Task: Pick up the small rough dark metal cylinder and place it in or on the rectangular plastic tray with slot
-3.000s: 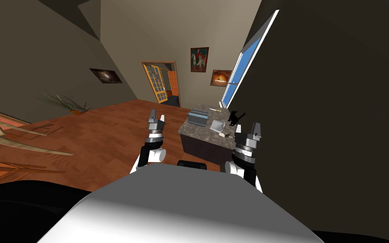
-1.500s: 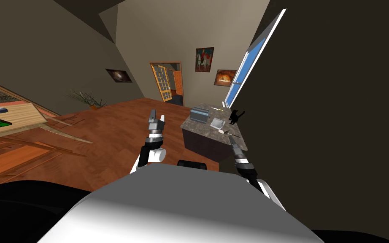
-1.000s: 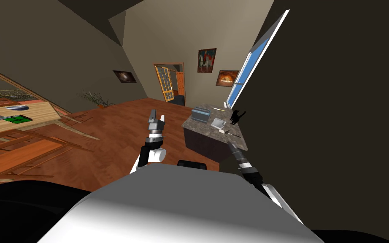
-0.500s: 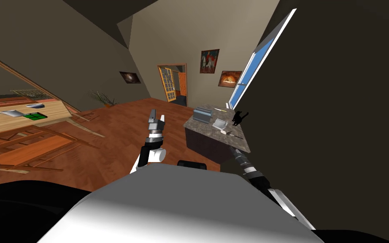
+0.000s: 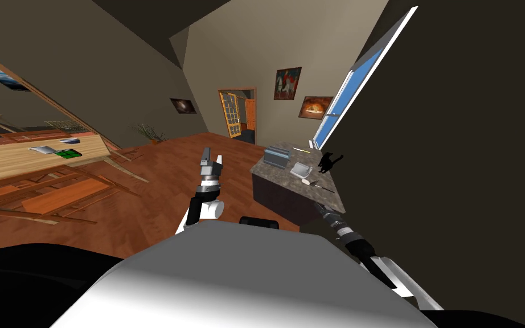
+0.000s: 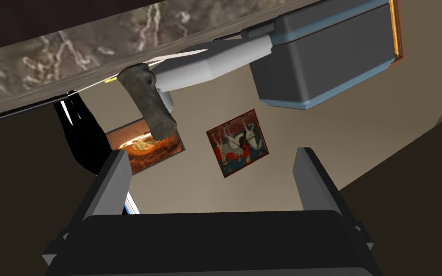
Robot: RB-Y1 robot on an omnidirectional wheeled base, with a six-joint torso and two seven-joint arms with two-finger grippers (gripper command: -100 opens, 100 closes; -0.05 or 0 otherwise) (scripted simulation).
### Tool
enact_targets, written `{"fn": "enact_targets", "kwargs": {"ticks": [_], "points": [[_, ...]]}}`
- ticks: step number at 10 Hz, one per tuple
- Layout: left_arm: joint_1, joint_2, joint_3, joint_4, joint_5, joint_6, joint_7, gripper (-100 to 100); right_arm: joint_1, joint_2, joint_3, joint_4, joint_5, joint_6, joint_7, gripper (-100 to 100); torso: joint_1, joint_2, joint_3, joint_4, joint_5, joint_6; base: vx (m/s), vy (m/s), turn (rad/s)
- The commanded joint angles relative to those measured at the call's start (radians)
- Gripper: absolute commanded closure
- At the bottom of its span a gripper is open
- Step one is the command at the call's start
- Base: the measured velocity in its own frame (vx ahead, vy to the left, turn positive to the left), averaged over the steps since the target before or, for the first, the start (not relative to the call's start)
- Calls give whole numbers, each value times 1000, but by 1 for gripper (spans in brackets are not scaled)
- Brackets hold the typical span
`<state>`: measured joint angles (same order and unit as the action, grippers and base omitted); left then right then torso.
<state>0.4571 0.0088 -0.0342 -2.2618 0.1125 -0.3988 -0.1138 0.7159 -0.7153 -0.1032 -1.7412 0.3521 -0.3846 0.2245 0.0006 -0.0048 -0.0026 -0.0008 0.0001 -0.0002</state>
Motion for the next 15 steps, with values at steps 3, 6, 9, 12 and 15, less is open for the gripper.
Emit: {"fn": "enact_targets", "kwargs": {"ticks": [3,6,9,12,15], "points": [[0,0,0,0,0,0,0,0,9,-78,-27,64,39,32,20,-100,1,-2,-1,0,0,0,87,32,116],[0,0,0,0,0,0,0,0,9,-115,-45,104,59,50,28,-100,1,-2,-1,0,0,0,80,27,91],[0,0,0,0,0,0,0,0,6,-187,-87,193,103,90,41,-100,1,-9,-5,-2,0,-1,177,39,219],[0,0,0,0,0,0,0,0,-7,-202,-89,219,112,99,43,0,2,-3,-2,-1,0,1,87,17,72],[0,0,0,0,0,0,0,0,-24,-185,-84,236,115,98,53,100,-1,3,1,0,0,1,22,-16,46]]}}
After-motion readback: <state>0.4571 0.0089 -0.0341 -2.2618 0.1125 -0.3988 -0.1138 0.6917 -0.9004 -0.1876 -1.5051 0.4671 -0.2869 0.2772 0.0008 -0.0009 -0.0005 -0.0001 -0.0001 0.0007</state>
